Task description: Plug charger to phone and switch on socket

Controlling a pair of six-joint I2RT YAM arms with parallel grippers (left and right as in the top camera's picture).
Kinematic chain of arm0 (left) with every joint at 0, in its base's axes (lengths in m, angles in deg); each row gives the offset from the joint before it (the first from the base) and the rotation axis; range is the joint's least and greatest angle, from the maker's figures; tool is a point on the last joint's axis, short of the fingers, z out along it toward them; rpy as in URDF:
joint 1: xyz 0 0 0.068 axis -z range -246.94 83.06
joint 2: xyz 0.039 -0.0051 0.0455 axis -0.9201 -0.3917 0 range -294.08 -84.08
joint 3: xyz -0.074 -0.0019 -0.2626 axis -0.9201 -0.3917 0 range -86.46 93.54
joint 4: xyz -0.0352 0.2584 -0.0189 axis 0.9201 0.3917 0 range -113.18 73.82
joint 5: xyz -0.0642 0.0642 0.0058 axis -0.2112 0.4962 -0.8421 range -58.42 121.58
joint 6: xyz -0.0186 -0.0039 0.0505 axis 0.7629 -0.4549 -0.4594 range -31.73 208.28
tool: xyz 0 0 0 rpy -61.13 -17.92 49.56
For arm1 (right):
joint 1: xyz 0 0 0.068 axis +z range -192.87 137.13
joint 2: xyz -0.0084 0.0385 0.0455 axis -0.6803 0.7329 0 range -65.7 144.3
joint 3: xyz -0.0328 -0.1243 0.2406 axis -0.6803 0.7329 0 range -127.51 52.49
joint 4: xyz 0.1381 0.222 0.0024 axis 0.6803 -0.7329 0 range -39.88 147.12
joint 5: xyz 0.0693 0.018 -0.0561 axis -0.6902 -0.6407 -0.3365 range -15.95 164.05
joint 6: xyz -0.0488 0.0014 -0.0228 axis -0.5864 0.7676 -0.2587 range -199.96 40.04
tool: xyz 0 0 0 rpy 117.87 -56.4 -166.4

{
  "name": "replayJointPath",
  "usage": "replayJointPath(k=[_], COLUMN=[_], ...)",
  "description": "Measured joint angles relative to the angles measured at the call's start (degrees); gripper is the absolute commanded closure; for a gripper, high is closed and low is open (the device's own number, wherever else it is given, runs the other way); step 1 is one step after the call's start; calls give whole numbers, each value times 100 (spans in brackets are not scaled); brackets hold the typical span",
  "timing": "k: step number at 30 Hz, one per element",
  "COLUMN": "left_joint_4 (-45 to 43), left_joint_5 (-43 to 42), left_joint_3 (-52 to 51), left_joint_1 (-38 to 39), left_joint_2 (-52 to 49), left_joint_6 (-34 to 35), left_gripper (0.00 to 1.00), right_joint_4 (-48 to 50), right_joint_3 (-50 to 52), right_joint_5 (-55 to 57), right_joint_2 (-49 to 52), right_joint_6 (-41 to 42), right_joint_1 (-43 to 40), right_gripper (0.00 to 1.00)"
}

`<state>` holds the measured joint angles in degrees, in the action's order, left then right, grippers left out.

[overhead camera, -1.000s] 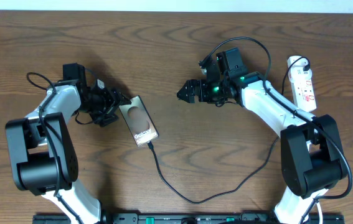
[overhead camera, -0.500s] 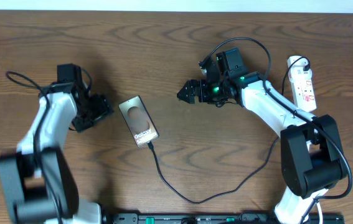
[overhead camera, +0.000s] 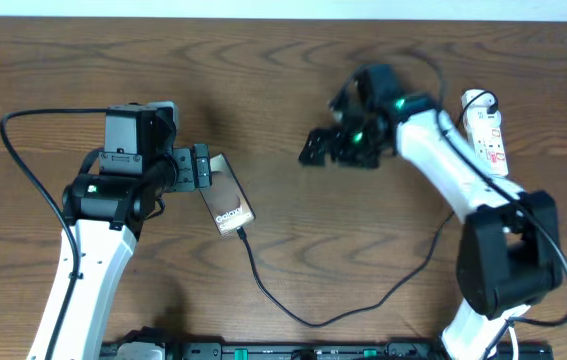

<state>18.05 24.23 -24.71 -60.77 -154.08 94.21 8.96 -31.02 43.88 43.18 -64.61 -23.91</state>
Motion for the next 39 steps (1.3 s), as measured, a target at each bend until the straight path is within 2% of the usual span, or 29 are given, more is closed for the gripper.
replayJointPath(k=[4,8,13,16,17,22,29,39], left_joint_4=[4,11,11,11,11,11,13,11], left_joint_5=[11,22,22,22,22,22,24,22], left_joint_3=[-2,-2,-2,-2,-2,-2,-2,-2], left_joint_1=[0,0,0,0,0,0,0,0], left_joint_2=[-9,-9,-9,-9,-9,-9,-9,-9], left_joint_6=[-4,-7,-15,-22,-22,-22,-22,-22], left_gripper=[6,6,6,6,6,6,6,6], right_joint_4=[-1541,-2087,-2144,-2249,-2275,-2269,-1722,-420], right_joint_3=[-1679,-3152,-3724,-3729,-3709,-3421,-2378,-837], right_joint_5=[920,1840,1954,1530,1198,564,302,260], right_joint_2=[-98,-282,-415,-376,-313,-297,-282,-236], right_joint_6=[-369,-564,-793,-1082,-1351,-2210,-3093,-3244], right_joint_1=[-343,-1147,-2634,-3550,-4151,-4922,-5034,-4979], right_gripper=[1,1,1,1,1,1,1,1])
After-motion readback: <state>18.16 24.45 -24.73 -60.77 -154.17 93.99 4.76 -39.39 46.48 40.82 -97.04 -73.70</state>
